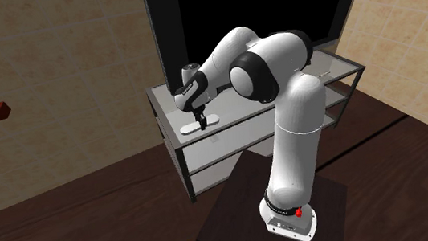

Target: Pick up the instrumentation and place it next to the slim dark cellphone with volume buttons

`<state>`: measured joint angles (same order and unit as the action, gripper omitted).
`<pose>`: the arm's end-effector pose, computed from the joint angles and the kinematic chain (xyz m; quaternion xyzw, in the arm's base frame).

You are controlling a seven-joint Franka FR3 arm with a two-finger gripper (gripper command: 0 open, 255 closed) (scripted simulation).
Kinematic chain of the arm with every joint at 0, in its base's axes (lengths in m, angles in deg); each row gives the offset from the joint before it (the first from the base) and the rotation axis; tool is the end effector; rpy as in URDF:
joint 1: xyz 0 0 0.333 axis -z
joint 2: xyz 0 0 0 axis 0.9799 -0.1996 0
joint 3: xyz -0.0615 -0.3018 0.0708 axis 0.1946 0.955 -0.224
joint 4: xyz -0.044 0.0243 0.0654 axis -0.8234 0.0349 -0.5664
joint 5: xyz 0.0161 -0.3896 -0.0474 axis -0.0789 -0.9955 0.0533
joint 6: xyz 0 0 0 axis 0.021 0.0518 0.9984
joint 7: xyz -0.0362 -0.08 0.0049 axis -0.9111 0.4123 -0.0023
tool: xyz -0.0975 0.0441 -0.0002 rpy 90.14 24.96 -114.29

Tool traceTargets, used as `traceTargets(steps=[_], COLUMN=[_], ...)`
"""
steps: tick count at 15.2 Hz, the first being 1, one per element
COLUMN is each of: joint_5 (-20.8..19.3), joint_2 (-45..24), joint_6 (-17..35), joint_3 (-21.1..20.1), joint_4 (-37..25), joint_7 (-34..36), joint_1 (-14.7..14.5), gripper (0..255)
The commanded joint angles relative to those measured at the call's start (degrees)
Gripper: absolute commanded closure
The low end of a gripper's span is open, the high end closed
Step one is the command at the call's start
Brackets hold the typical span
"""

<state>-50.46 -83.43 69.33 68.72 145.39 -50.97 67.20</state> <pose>0.4794 -0.1930 0.3006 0.8894 0.4569 -0.0004 0.0112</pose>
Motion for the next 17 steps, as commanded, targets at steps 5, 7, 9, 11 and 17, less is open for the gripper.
traceTargets(steps=[5, 7, 9, 11, 17], joint_5=[-2.8, -3.8, -4.6, -5.5, -7.3], joint_2=[3.3, 4.5, 5.6, 6.7, 9.5], joint_6=[-3.7, -5.2, -6.8, -8.3, -12.6], joint_3=[0.5, 0.6, 0.6, 0.5, 0.3], joint_4=[-1.1, -1.6, -2.1, -2.7, -4.7], joint_7=[1.9, 2.6, 3.2, 3.8, 5.1], joint_1=[-0.4, -0.5, -0.5, -0.6, -0.6], gripper=[255, 255, 255, 255, 255])
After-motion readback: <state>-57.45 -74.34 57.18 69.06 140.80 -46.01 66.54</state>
